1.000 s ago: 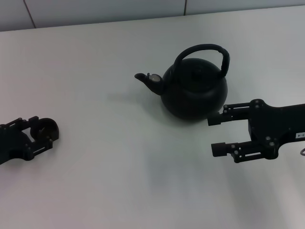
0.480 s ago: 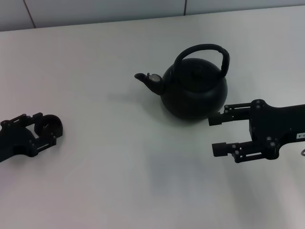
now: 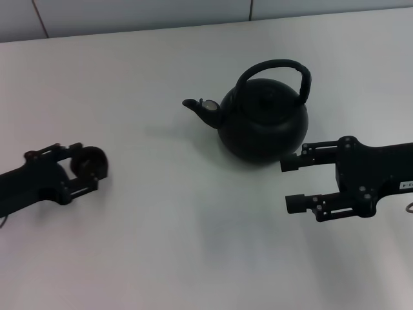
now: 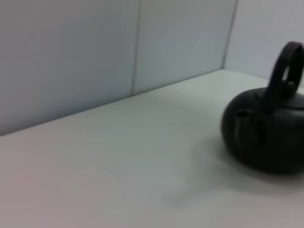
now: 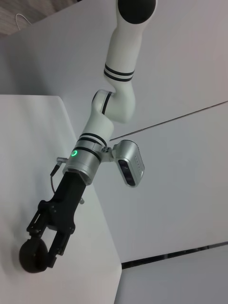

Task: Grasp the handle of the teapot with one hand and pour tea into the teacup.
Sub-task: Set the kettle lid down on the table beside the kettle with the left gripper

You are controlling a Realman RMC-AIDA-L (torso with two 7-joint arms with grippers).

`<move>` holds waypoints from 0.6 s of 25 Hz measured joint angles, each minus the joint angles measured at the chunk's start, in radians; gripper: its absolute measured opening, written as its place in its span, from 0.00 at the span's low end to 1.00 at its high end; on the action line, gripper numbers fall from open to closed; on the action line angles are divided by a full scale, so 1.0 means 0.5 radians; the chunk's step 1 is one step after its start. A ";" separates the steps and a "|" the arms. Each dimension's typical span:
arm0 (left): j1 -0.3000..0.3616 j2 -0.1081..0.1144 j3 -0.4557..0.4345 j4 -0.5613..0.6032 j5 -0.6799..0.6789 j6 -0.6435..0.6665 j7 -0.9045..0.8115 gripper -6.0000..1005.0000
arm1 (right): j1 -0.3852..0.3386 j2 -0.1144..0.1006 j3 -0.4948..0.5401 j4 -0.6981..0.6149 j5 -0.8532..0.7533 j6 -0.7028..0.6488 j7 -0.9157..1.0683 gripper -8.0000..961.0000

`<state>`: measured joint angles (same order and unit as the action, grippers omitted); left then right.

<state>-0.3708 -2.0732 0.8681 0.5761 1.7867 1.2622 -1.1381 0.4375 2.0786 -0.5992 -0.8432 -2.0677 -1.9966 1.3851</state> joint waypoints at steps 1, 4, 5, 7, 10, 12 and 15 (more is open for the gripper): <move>-0.004 0.000 0.039 -0.002 -0.027 0.000 0.000 0.73 | 0.000 0.000 0.000 0.000 0.000 0.000 0.000 0.75; -0.015 -0.001 0.137 -0.003 -0.125 0.000 0.000 0.73 | 0.001 0.002 -0.003 0.003 0.000 0.000 0.000 0.74; -0.017 -0.001 0.162 -0.003 -0.150 0.000 0.000 0.73 | 0.001 0.003 -0.003 0.003 0.000 0.000 0.000 0.74; -0.024 -0.001 0.237 -0.003 -0.217 -0.006 0.000 0.73 | 0.002 0.003 -0.004 0.004 0.000 0.000 0.000 0.74; -0.049 -0.002 0.346 -0.006 -0.295 -0.022 0.000 0.74 | 0.004 0.003 -0.004 0.005 0.000 -0.001 0.000 0.74; -0.055 -0.002 0.365 -0.008 -0.305 -0.024 0.000 0.74 | 0.008 0.004 -0.004 0.005 0.000 -0.001 0.000 0.74; -0.092 -0.007 0.436 -0.041 -0.324 -0.041 0.003 0.75 | 0.009 0.006 -0.004 0.005 0.000 -0.001 0.000 0.75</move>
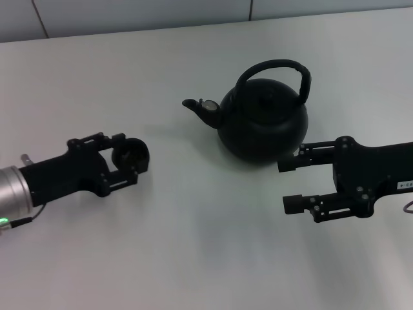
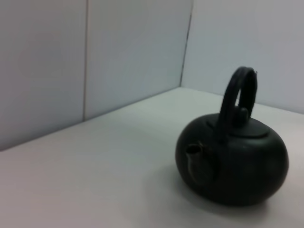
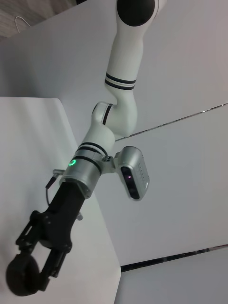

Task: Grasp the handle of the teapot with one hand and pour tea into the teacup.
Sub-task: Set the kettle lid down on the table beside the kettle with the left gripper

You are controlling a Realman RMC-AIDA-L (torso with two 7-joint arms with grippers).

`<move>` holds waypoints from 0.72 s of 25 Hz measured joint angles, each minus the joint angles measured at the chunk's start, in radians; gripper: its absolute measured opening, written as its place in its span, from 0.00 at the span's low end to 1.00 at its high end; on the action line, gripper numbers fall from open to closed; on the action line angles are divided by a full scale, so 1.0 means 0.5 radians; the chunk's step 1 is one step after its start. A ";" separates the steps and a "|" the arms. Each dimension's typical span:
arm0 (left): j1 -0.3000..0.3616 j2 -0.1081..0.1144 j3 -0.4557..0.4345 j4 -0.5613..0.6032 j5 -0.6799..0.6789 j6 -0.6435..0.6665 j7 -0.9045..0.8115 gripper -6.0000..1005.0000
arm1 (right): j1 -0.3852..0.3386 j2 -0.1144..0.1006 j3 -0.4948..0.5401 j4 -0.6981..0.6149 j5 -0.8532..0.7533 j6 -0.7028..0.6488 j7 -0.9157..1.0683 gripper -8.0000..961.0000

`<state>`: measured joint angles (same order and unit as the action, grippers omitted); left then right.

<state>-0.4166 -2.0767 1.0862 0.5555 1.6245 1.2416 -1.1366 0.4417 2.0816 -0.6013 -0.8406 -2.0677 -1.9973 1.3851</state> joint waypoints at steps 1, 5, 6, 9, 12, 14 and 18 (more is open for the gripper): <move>-0.013 -0.002 0.009 -0.023 -0.003 -0.011 0.008 0.75 | 0.000 0.000 0.000 0.000 0.000 0.000 0.000 0.75; -0.077 -0.004 0.016 -0.140 -0.014 -0.039 0.079 0.75 | 0.000 0.000 0.004 0.000 0.000 0.000 0.000 0.75; -0.086 -0.004 0.017 -0.154 -0.017 -0.042 0.091 0.75 | 0.001 -0.001 0.009 0.000 0.000 0.001 0.000 0.75; -0.101 -0.004 0.017 -0.163 -0.033 -0.062 0.101 0.76 | 0.006 -0.005 0.017 0.000 0.000 0.013 0.005 0.74; -0.112 -0.003 0.016 -0.167 -0.048 -0.079 0.101 0.76 | 0.006 -0.006 0.018 -0.005 0.000 0.014 0.026 0.74; -0.120 -0.001 0.015 -0.170 -0.054 -0.104 0.101 0.77 | 0.004 -0.008 0.020 -0.015 0.000 0.017 0.050 0.74; -0.135 -0.004 0.015 -0.184 -0.054 -0.147 0.101 0.77 | -0.008 -0.010 0.029 -0.021 0.000 0.020 0.055 0.74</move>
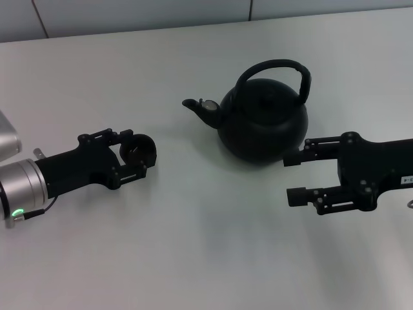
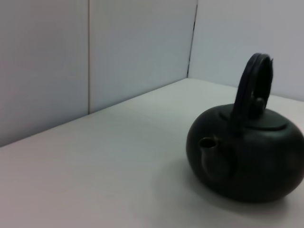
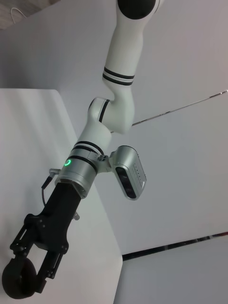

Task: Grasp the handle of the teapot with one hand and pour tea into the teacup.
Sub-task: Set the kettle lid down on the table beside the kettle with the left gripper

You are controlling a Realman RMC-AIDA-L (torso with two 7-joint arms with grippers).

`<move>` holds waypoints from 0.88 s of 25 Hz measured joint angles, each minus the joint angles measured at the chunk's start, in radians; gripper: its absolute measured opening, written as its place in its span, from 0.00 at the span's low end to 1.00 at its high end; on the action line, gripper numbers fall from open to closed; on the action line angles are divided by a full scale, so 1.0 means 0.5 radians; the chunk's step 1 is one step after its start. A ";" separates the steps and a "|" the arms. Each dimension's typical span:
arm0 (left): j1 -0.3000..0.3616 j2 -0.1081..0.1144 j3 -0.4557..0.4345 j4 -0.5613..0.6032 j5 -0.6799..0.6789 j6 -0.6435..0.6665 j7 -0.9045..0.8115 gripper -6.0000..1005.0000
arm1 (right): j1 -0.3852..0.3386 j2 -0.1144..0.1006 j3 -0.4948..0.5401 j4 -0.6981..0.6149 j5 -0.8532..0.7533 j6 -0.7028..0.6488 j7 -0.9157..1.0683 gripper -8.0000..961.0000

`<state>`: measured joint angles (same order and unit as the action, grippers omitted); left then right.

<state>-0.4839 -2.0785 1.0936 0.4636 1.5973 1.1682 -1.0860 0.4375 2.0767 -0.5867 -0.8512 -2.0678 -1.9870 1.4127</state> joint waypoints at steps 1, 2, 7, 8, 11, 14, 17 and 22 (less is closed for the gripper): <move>-0.014 0.000 0.000 -0.023 0.000 -0.029 0.000 0.77 | -0.002 -0.001 0.005 -0.002 0.000 0.000 0.000 0.74; -0.031 0.000 0.001 -0.051 0.000 -0.051 0.000 0.78 | -0.002 -0.001 0.005 -0.002 0.000 0.000 0.000 0.74; -0.049 0.000 0.030 -0.086 0.000 -0.069 0.000 0.78 | -0.011 -0.005 0.030 -0.018 0.000 0.001 0.000 0.74; -0.050 0.000 0.035 -0.087 0.000 -0.069 0.000 0.78 | -0.012 -0.005 0.030 -0.022 0.000 0.001 0.000 0.74; -0.051 0.000 0.044 -0.095 0.000 -0.065 0.000 0.79 | -0.016 -0.006 0.030 -0.031 0.000 0.001 0.000 0.74; -0.051 0.000 0.046 -0.102 0.000 -0.063 0.000 0.79 | -0.016 -0.006 0.030 -0.031 0.000 0.001 0.000 0.74; -0.052 0.000 0.051 -0.117 0.001 -0.067 0.000 0.80 | -0.016 -0.006 0.029 -0.031 0.000 0.001 0.000 0.74; -0.053 0.000 0.068 -0.124 0.002 -0.073 0.000 0.81 | -0.013 -0.006 0.029 -0.032 0.000 0.001 0.000 0.74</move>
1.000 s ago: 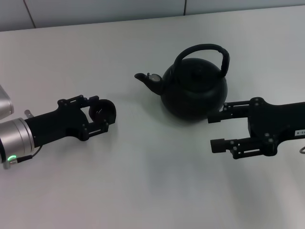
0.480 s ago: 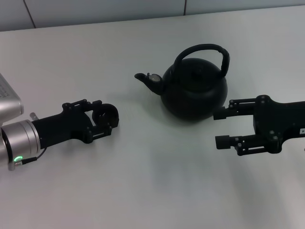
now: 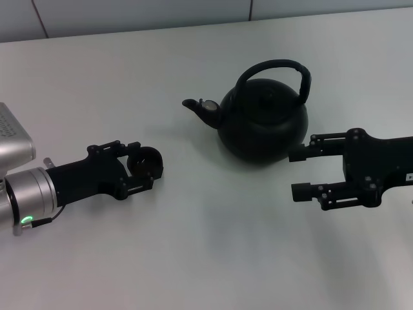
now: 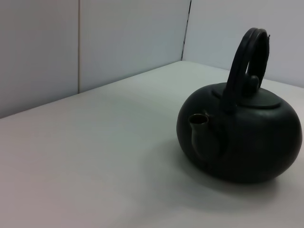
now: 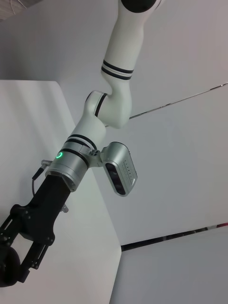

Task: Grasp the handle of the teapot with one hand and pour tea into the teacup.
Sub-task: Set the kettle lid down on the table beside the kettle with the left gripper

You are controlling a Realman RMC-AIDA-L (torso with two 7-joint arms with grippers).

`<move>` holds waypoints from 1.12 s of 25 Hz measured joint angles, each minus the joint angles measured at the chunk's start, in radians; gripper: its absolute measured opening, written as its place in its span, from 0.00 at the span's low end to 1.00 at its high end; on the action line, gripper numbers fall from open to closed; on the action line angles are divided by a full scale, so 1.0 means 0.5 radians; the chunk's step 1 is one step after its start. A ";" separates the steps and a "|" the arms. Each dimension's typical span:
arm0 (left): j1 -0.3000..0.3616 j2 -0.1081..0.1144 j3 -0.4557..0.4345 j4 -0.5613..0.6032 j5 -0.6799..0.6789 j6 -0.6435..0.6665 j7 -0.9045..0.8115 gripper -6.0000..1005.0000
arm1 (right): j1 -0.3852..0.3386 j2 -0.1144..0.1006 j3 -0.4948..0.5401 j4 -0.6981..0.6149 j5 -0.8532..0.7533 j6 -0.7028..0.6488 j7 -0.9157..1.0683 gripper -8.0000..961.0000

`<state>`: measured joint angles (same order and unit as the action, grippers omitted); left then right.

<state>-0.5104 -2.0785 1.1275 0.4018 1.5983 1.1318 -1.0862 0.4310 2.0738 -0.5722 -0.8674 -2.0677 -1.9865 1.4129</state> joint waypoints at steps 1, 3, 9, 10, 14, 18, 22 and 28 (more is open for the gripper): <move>0.000 0.000 0.000 -0.001 0.000 -0.001 0.000 0.81 | 0.000 0.000 0.000 -0.001 0.000 0.000 0.000 0.74; -0.001 0.000 0.000 -0.005 0.000 -0.003 0.000 0.81 | 0.000 0.000 0.000 -0.001 0.000 0.000 0.000 0.74; -0.007 0.000 0.003 -0.036 -0.002 -0.024 0.000 0.82 | 0.000 0.000 0.000 -0.004 0.000 0.000 0.000 0.75; -0.007 0.000 0.003 -0.036 -0.002 -0.024 0.000 0.82 | 0.000 0.000 0.000 -0.004 0.000 0.000 0.000 0.75; -0.007 0.000 0.003 -0.045 -0.003 -0.029 0.000 0.83 | 0.000 0.000 0.000 -0.005 0.000 0.000 0.000 0.75; -0.007 0.000 0.003 -0.046 -0.003 -0.031 0.000 0.83 | 0.000 0.000 0.000 -0.015 0.000 0.000 0.000 0.74; -0.007 0.000 0.021 -0.046 -0.004 -0.031 -0.015 0.84 | -0.002 0.000 0.000 -0.024 0.000 0.000 0.005 0.74; -0.007 -0.001 0.058 -0.046 -0.004 -0.033 -0.018 0.85 | 0.006 0.000 -0.009 -0.035 0.000 0.000 0.023 0.74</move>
<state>-0.5139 -2.0792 1.1567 0.3789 1.5962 1.1152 -1.0952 0.4338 2.0739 -0.5765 -0.8848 -2.0677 -1.9865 1.4243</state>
